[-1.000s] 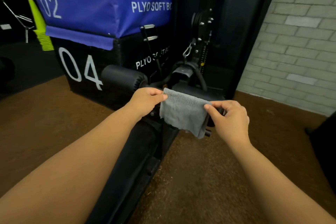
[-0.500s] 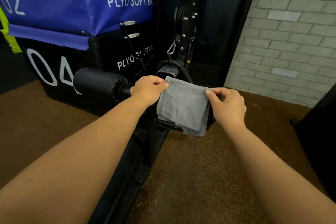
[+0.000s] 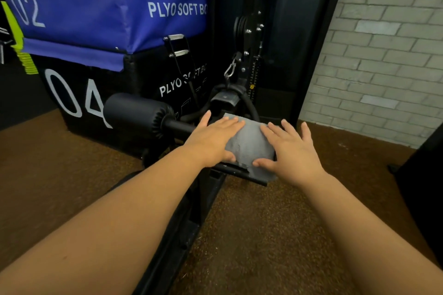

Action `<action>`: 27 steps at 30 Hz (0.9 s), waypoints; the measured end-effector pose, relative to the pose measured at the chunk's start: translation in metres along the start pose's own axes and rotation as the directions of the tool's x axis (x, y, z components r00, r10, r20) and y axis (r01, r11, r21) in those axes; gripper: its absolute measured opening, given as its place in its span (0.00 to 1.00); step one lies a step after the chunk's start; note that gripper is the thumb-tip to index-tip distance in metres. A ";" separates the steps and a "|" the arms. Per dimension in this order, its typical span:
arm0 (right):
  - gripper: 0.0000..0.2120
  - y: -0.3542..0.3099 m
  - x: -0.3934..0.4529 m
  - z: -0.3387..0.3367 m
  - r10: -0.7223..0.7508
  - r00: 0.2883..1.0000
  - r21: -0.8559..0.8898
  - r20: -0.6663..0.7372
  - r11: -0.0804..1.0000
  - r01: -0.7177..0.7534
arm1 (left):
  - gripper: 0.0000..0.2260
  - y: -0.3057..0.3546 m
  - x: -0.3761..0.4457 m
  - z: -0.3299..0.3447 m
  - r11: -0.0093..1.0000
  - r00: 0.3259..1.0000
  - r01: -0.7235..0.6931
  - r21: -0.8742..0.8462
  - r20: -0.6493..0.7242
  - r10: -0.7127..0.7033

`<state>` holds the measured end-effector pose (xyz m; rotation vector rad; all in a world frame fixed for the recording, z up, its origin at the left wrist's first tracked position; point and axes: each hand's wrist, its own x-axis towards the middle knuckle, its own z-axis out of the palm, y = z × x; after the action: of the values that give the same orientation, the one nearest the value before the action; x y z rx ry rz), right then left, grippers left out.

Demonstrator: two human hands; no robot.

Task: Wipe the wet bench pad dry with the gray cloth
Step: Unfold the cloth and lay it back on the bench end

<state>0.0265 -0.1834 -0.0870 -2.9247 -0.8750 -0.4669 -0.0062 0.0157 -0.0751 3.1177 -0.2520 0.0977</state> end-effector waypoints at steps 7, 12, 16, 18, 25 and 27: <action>0.45 -0.014 0.010 -0.003 0.027 1.000 -0.113 0.002 0.993 -0.027 | 0.43 0.012 0.020 -0.027 0.993 0.987 0.025 0.116 0.158 -0.044; 0.44 -0.014 0.020 -0.005 0.032 0.998 -0.142 0.054 0.990 -0.024 | 0.40 0.021 0.036 -0.028 0.984 0.971 0.026 0.177 0.230 -0.067; 0.44 -0.020 0.023 -0.010 0.056 0.993 -0.176 0.103 0.984 -0.037 | 0.38 0.025 0.036 -0.027 0.990 0.974 0.049 0.135 0.214 -0.078; 0.43 -0.022 0.024 -0.015 0.064 0.987 -0.198 0.145 0.980 -0.035 | 0.39 0.028 0.036 -0.028 0.990 0.974 0.053 0.130 0.211 -0.080; 0.39 -0.011 0.036 -0.057 0.085 0.941 -0.020 0.328 0.996 -0.083 | 0.41 0.033 0.031 -0.071 0.973 0.941 0.036 0.227 0.319 -0.109; 0.36 -0.009 0.042 -0.072 0.083 0.947 0.010 0.312 0.996 -0.090 | 0.41 0.031 0.034 -0.087 0.976 0.952 0.063 0.208 0.281 -0.122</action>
<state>0.0352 -0.1639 -0.0057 -3.0470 -0.7662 0.0145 0.0171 -0.0186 0.0143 3.3257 -0.1012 -0.3666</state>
